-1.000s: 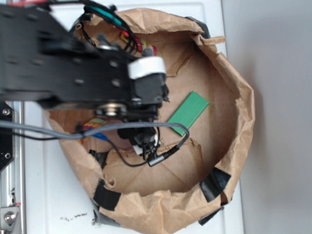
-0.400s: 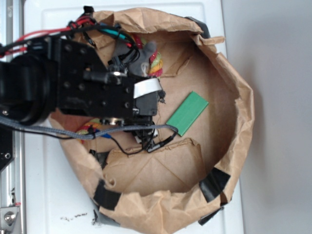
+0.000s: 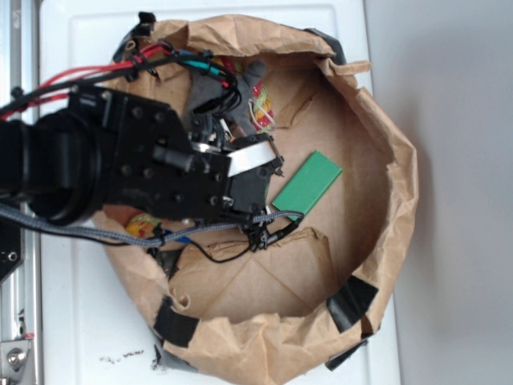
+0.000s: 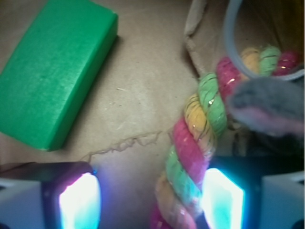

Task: Grab the multicolored rope.

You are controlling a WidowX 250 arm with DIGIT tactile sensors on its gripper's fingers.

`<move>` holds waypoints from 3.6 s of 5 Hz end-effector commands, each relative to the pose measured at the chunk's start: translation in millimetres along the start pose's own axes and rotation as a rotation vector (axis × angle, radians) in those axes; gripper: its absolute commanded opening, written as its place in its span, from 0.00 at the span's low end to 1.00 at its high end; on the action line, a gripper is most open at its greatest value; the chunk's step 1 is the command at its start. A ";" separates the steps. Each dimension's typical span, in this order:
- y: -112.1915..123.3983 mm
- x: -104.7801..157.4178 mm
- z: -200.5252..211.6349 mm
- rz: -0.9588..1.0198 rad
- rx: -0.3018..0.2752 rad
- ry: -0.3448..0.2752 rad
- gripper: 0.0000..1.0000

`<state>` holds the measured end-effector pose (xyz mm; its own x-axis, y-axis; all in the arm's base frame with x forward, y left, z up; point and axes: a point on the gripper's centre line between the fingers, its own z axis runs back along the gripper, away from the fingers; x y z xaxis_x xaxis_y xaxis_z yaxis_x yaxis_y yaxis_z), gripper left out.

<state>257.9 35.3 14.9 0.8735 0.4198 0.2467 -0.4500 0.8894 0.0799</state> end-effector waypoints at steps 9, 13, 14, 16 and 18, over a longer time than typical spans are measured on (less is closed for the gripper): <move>25.1 -1.7 60.7 -0.173 -0.042 0.110 1.00; 13.7 -14.8 8.1 -0.117 -0.012 0.219 1.00; 10.6 -15.1 3.8 -0.104 -0.012 0.269 1.00; 3.4 -8.7 0.3 -0.096 -0.058 0.275 0.00; 1.2 -6.6 -1.3 -0.069 -0.062 0.251 0.00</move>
<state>250.0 26.2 12.0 0.9319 0.3618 -0.0268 -0.3611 0.9321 0.0282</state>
